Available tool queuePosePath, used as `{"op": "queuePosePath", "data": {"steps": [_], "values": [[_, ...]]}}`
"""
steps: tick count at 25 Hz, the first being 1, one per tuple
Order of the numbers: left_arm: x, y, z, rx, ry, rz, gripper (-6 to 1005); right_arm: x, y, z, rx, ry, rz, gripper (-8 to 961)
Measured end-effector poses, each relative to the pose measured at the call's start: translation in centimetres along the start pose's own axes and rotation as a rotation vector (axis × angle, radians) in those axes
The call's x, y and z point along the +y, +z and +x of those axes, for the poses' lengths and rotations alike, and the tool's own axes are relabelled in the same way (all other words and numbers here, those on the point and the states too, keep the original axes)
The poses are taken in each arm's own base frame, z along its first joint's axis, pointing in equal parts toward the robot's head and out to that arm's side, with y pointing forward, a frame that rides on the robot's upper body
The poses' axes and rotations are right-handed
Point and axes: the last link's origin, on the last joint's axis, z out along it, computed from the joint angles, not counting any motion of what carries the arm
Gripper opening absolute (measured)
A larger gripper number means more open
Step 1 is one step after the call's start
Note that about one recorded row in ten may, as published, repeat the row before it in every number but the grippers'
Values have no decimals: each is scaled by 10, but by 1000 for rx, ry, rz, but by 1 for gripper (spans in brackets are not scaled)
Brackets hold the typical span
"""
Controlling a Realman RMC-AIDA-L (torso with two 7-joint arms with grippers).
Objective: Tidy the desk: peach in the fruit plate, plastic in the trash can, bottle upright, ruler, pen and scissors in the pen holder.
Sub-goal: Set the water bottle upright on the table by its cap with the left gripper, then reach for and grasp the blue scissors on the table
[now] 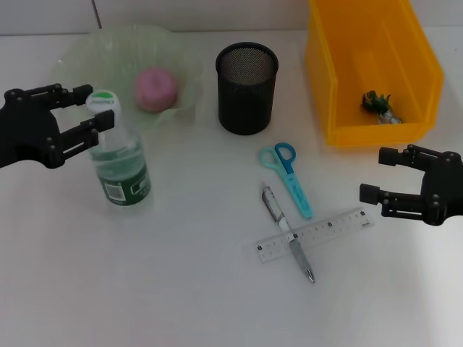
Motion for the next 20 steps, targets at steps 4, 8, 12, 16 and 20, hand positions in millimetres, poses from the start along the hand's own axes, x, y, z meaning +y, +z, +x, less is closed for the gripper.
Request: {"op": "queuePosePath", "data": {"steps": [4, 8, 12, 16, 20], "values": [[-1, -2, 3, 24, -2, 9, 475, 0, 0, 0, 0, 1, 1, 846], [-2, -4, 8, 33, 15, 14, 637, 0, 0, 0, 0, 6, 1, 846], [-2, -10, 22, 68, 56, 23, 721, -1, -1, -1, 0, 16, 2, 845], [4, -15, 34, 127, 74, -11, 805, -6, -5, -8, -10, 14, 35, 845], [30, -18, 46, 245, 94, -176, 804, -10, -12, -21, -16, 38, 59, 845]]}}
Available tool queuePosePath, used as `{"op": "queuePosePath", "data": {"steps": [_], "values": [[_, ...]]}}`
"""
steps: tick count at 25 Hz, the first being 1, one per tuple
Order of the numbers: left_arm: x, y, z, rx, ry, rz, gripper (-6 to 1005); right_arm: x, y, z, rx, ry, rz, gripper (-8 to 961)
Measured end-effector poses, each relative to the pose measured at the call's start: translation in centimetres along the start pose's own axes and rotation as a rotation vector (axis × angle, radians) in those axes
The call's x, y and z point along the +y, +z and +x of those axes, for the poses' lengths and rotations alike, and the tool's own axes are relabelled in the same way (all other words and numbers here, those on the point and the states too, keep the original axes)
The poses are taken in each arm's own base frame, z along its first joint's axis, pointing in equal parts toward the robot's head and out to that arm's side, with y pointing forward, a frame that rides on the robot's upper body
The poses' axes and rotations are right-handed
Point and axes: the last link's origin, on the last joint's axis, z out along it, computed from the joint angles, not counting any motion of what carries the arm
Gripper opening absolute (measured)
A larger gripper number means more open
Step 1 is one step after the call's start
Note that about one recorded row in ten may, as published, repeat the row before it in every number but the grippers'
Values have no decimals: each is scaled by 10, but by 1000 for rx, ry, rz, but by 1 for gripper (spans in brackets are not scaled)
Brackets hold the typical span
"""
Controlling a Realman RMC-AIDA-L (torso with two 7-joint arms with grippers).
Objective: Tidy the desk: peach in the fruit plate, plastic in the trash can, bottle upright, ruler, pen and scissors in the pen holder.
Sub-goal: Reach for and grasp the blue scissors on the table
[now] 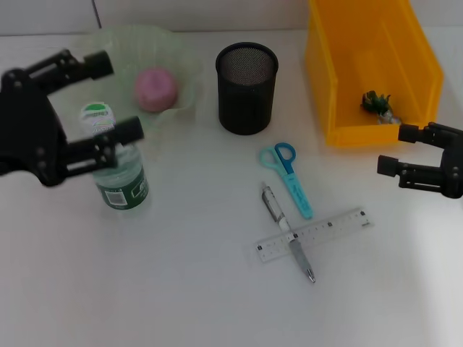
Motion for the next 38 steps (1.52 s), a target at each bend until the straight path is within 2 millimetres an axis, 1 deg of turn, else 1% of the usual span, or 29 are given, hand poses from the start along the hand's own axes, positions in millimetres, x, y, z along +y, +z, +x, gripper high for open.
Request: {"op": "queuePosePath", "data": {"steps": [1, 2, 3, 5, 8, 9, 10, 13, 14, 15, 17, 20, 21, 25, 29, 33, 38], "values": [[0, 0, 0, 0, 0, 0, 804, -1, -2, -4, 3, 5, 7, 845], [20, 10, -16, 44, -25, -111, 803, -2, -4, -10, 15, 10, 16, 845], [32, 18, -32, 45, -30, -166, 803, -3, -5, -15, 32, 14, 25, 845], [42, 23, -46, 38, -31, -202, 802, -3, -7, -30, 83, 11, 41, 845], [60, 29, -75, 32, -40, -233, 801, 0, -4, -51, 189, 21, 54, 846], [60, 29, -75, 32, -40, -233, 801, 2, 1, -68, 280, 49, 69, 846], [64, 28, -82, 31, -48, -227, 801, 2, 1, -68, 280, 49, 69, 846], [66, 29, -94, 7, -83, -215, 800, 6, 12, -94, 432, 102, 124, 845], [66, 29, -94, 7, -83, -215, 800, 8, 16, -103, 468, 102, 138, 845], [68, 30, -102, -32, -102, -224, 800, 11, 22, -111, 505, 97, 150, 845], [68, 32, -110, -88, -112, -233, 800, 16, 36, -125, 559, 97, 181, 844], [68, 32, -113, -107, -114, -234, 800, 21, 59, -136, 631, 109, 228, 843], [68, 35, -118, -149, -123, -245, 800, 23, 65, -137, 655, 107, 237, 842], [70, 38, -121, -179, -140, -267, 800, 31, 95, -135, 743, 104, 277, 841], [68, 38, -124, -197, -145, -257, 800, 31, 121, -125, 779, 115, 324, 841], [67, 39, -125, -206, -145, -249, 800, 28, 139, -113, 798, 158, 333, 840], [66, 40, -126, -212, -143, -244, 800, 30, 156, -96, 842, 170, 319, 840]]}}
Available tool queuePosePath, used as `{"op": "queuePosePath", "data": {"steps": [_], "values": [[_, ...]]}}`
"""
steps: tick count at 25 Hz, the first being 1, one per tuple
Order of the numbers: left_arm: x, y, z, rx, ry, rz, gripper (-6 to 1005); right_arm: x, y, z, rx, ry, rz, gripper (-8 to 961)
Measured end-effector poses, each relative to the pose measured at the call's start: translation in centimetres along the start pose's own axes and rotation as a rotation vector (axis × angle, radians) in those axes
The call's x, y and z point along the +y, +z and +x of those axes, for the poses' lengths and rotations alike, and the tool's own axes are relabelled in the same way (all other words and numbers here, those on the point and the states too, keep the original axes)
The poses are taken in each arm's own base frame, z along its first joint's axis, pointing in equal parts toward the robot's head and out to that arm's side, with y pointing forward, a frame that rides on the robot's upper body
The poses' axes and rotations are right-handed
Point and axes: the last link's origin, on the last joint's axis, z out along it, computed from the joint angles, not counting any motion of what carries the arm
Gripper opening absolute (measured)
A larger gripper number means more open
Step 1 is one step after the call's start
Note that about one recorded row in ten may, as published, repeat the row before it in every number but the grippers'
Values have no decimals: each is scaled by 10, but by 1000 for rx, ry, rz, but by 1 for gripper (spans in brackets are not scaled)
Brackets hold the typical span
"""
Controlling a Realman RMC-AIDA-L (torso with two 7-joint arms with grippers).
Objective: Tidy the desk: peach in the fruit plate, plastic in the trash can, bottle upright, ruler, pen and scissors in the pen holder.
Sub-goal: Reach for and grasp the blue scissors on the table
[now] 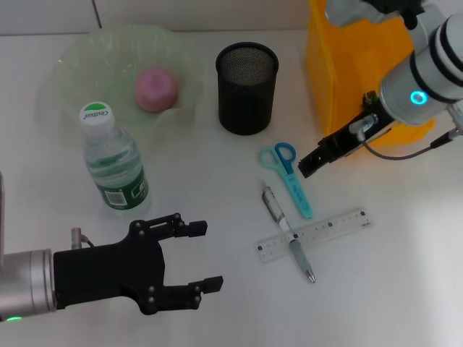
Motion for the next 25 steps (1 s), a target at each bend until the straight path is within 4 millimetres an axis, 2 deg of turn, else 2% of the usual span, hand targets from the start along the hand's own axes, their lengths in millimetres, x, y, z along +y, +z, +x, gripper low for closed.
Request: {"op": "queuePosePath", "data": {"steps": [10, 25], "values": [[-2, 1, 1, -3, 5, 1, 800, 0, 24, -2, 26, 38, -38, 840], [0, 2, -1, -6, -5, -5, 800, 0, 40, -18, 82, 17, 9, 841]]}}
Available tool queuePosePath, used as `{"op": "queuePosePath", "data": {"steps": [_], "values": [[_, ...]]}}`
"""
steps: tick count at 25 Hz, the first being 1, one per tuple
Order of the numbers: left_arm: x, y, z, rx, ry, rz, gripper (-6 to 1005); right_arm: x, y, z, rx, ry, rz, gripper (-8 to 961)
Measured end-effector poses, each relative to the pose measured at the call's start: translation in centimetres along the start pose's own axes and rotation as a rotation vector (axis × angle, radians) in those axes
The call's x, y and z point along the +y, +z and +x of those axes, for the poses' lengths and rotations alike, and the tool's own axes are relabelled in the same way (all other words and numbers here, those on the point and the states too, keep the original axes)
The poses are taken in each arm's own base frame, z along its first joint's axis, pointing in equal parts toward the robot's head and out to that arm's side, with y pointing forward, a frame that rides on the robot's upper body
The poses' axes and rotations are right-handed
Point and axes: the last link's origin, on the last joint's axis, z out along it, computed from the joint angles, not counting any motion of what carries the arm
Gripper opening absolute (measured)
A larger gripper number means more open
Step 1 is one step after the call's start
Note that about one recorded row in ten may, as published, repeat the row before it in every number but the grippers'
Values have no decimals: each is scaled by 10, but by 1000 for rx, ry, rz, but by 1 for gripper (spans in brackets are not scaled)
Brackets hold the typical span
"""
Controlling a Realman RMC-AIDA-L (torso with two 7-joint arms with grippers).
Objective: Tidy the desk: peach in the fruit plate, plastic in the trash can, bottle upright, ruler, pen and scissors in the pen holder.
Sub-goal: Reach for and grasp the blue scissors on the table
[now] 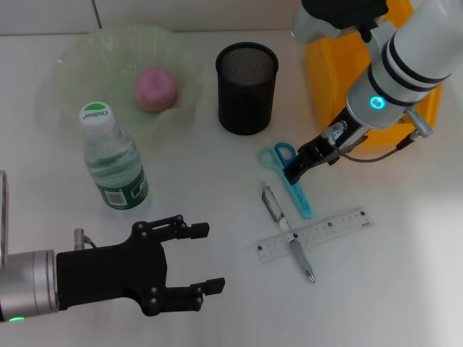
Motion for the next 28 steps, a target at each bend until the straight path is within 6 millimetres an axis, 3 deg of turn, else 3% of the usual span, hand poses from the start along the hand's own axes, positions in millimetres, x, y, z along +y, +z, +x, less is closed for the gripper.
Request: {"op": "queuePosePath", "data": {"steps": [28], "values": [[0, 0, -1, -1, 1, -1, 800, 5, 16, -7, 17, -36, 33, 840]]}}
